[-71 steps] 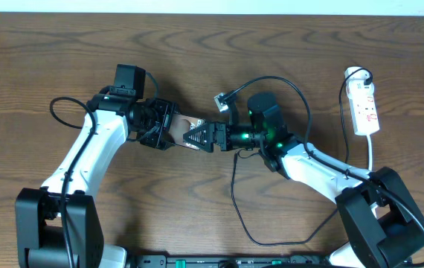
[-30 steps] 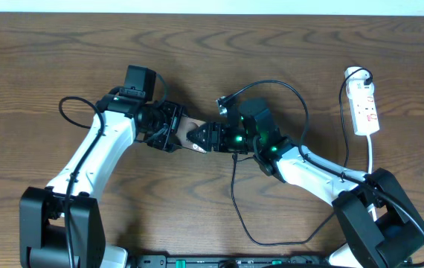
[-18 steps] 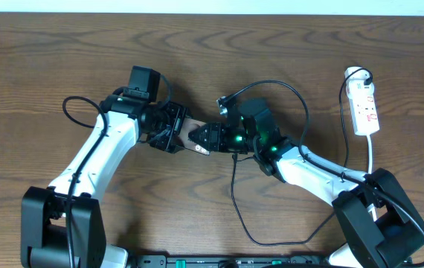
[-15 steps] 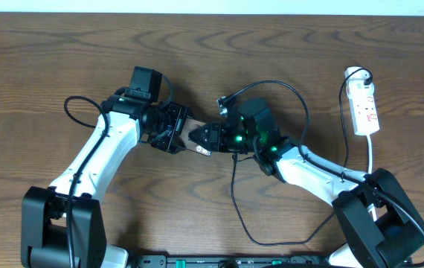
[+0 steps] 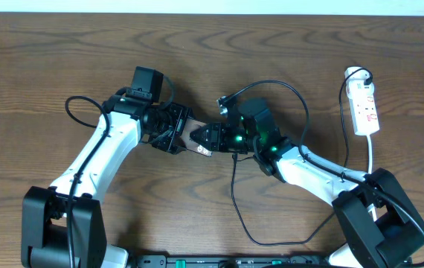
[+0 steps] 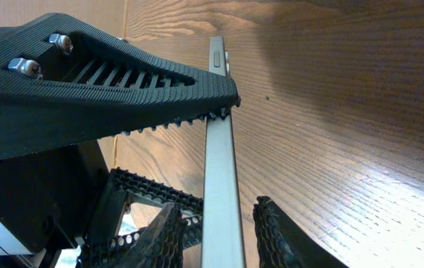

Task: Plug charger to phone and switch on socket
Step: 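Grasp the phone's edge with the right gripper beside the left gripper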

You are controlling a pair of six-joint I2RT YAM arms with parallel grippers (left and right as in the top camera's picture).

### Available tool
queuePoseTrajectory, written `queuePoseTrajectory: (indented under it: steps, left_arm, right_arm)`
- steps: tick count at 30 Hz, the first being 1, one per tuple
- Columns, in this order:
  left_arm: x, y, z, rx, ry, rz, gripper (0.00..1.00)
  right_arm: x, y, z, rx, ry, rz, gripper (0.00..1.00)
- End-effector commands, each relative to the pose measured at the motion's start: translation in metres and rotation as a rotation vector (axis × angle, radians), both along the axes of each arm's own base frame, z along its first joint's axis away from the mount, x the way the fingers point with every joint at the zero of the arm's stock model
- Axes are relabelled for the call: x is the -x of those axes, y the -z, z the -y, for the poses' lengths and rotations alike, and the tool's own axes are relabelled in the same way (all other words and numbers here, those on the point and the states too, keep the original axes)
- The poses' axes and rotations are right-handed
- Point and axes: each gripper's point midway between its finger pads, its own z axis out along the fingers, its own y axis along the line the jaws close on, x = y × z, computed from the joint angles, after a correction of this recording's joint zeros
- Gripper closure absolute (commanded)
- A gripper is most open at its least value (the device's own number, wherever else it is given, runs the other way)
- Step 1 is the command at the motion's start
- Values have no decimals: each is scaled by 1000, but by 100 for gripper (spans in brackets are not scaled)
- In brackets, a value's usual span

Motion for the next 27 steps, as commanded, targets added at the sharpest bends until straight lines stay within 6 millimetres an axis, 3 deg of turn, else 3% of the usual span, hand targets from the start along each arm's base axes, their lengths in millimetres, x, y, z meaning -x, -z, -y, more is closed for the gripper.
queuePoseTrajectory:
  steps: [1, 3, 12, 15, 27]
  left_arm:
    - [-8, -18, 5, 27, -3, 44, 93]
    - [-8, -18, 5, 27, -3, 44, 93]
    - [-8, -18, 5, 27, -3, 44, 93]
    - [-8, -18, 5, 27, -4, 44, 93]
    - [-8, -18, 5, 28, -10, 40, 93]
  right_arm:
    - [2, -1, -6, 2, -7, 5, 73]
    - [2, -1, -6, 2, -7, 5, 78]
    - [1, -1, -5, 5, -2, 7, 81]
    - [1, -1, -5, 5, -1, 7, 87]
    - [0, -1, -5, 6, 1, 8, 92]
